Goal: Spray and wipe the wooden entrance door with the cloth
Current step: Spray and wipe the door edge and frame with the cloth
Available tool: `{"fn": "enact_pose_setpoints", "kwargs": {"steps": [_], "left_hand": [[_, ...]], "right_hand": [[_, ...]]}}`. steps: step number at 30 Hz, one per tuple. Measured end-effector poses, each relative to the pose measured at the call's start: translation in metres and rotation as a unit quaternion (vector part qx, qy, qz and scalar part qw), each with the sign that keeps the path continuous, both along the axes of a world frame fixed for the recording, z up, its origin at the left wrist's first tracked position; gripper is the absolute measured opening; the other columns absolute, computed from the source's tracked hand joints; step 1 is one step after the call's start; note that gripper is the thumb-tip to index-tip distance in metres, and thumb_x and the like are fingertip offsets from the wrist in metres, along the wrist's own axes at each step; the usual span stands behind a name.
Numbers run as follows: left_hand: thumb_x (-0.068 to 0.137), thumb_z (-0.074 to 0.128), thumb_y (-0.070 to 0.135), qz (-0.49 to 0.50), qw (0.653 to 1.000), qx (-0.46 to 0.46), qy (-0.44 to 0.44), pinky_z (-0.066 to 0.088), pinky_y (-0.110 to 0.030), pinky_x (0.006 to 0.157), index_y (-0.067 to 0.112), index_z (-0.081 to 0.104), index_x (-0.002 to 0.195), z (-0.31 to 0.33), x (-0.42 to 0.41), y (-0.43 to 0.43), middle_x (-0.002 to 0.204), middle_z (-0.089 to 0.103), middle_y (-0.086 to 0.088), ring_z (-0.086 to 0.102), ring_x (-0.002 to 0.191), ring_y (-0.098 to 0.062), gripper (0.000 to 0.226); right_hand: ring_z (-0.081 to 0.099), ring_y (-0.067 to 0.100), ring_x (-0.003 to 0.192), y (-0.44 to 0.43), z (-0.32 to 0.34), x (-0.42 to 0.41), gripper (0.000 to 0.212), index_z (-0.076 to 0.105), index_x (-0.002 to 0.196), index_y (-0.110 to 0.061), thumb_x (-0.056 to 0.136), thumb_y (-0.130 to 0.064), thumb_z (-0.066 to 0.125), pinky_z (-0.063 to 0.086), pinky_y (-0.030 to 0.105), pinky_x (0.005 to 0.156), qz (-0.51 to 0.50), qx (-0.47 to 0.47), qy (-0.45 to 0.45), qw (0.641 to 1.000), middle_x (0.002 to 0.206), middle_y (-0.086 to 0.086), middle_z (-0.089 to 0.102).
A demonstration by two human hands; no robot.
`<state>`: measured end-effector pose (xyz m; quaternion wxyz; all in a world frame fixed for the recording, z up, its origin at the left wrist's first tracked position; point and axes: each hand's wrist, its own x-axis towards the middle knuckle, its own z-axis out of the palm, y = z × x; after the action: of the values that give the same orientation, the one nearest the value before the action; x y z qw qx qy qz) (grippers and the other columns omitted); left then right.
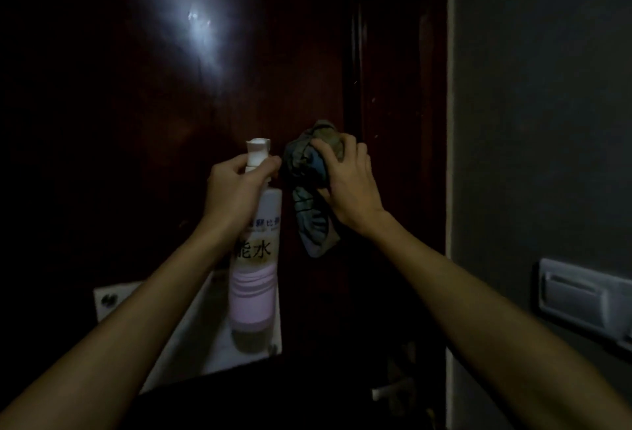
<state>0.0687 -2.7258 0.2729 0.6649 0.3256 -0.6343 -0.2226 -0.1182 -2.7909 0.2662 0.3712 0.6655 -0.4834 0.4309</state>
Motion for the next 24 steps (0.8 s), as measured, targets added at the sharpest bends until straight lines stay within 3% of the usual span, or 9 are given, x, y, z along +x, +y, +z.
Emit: {"fn": "enact_pose_setpoints", "kwargs": {"steps": [6,11,15,19,24], "left_hand": [[0.09,0.07,0.031,-0.036,0.999,-0.021,0.022,0.046,-0.03,0.065,0.016,0.07,0.076,0.056,-0.028,-0.002,0.075,0.068,-0.006,0.062,0.066,-0.018,0.021],[0.087,0.073,0.025,-0.051,0.997,-0.011,0.061,0.048,-0.033,0.066,0.014,0.071,0.074,0.087,-0.058,-0.012,0.07,0.068,-0.007,0.062,0.06,-0.02,0.017],[0.088,0.073,0.027,-0.037,0.997,-0.044,0.046,0.047,-0.035,0.068,0.016,0.072,0.075,0.106,-0.082,-0.021,0.072,0.07,-0.006,0.062,0.065,-0.022,0.017],[0.088,0.072,0.03,-0.022,0.998,-0.06,0.026,0.046,-0.036,0.074,0.016,0.073,0.078,0.11,-0.098,-0.03,0.077,0.071,-0.006,0.062,0.072,-0.024,0.018],[0.085,0.074,0.031,-0.024,0.997,-0.05,0.047,0.047,-0.035,0.073,0.015,0.075,0.078,0.1,-0.102,-0.037,0.076,0.072,-0.005,0.062,0.07,-0.022,0.017]], "right_hand": [[0.04,0.039,0.116,0.015,0.068,-0.069,0.077,0.032,0.148,-0.026,0.083,-0.029,0.072,0.042,0.051,0.098,-0.035,-0.061,-0.023,0.997,0.145,0.021,0.033],[0.041,0.04,0.117,0.002,0.116,-0.124,0.069,0.035,0.148,-0.021,0.089,-0.041,0.066,0.045,0.053,0.095,-0.056,-0.081,-0.025,0.995,0.143,0.02,0.038],[0.041,0.037,0.119,-0.016,0.146,-0.144,0.069,0.035,0.148,-0.023,0.089,-0.041,0.066,0.045,0.05,0.097,-0.047,-0.095,-0.024,0.994,0.143,0.02,0.038],[0.037,0.037,0.126,-0.037,0.158,-0.147,0.068,0.037,0.149,-0.023,0.089,-0.038,0.066,0.042,0.05,0.103,0.013,-0.093,-0.037,0.995,0.145,0.02,0.038],[0.024,0.037,0.139,-0.075,0.123,-0.138,0.069,0.036,0.149,-0.025,0.087,-0.043,0.062,0.034,0.055,0.113,0.107,-0.108,-0.113,0.982,0.152,0.021,0.025]]}}
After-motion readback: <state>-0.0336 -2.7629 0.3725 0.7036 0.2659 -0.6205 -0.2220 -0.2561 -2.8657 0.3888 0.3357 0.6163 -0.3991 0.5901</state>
